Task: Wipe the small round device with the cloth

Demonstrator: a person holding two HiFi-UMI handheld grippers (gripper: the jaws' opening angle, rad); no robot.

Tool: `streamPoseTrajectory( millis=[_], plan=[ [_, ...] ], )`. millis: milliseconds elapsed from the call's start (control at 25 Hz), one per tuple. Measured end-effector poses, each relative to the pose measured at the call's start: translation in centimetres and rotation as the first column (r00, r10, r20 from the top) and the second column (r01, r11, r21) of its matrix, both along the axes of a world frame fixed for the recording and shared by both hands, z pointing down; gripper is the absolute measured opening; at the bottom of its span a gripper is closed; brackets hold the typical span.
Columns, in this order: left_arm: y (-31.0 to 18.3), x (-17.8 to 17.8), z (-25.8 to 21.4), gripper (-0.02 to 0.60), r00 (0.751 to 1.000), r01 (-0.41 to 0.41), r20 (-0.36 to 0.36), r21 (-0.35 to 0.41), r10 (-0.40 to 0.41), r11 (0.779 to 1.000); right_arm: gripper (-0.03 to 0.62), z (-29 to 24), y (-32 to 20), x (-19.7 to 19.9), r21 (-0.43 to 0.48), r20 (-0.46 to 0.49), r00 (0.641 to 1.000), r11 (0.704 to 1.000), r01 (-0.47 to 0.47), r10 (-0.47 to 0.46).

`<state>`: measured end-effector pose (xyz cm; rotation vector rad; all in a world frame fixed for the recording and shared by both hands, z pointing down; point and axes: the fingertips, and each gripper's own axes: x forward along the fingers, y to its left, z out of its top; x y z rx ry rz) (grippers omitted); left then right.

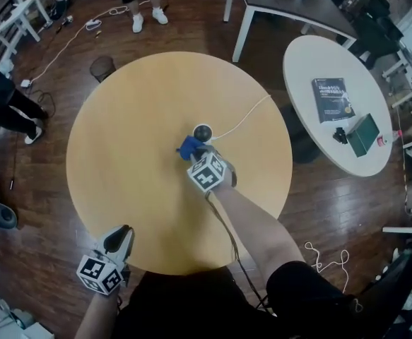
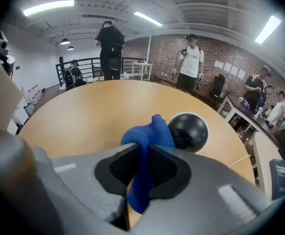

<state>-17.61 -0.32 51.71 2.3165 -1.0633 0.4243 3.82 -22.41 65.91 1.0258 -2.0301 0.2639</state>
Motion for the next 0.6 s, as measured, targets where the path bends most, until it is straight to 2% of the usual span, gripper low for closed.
streamPoseTrajectory(
  millis=[160,280,480,600],
  plan=[
    [-0.1,0.3,0.0,0.052,0.999,-0.02,-0.029,0.001,0.02,1.0,0.048,0.2,1.8,0.8,0.022,-0.036,0.999,1.0,-0.005,0.006],
    [-0.6,0.8,0.4,0.052,0.997,-0.035,-0.065,0.003,0.035,0.999,0.048,-1.3,3.1,1.6,0.073,-0.021,0.999,0.996,-0.042,0.044],
    [-2.6,3.1,1.5,0.052,0.984,-0.109,-0.142,0.007,0.109,0.994,0.048,-7.7,1.1,4.0,0.242,0.017,0.988,0.959,-0.15,0.151],
    [-2.4,4.1,2.5,0.052,0.973,-0.163,-0.166,-0.016,0.158,0.986,0.048,-8.5,-0.1,4.2,0.246,0.037,0.979,0.948,-0.202,0.199]
  ],
)
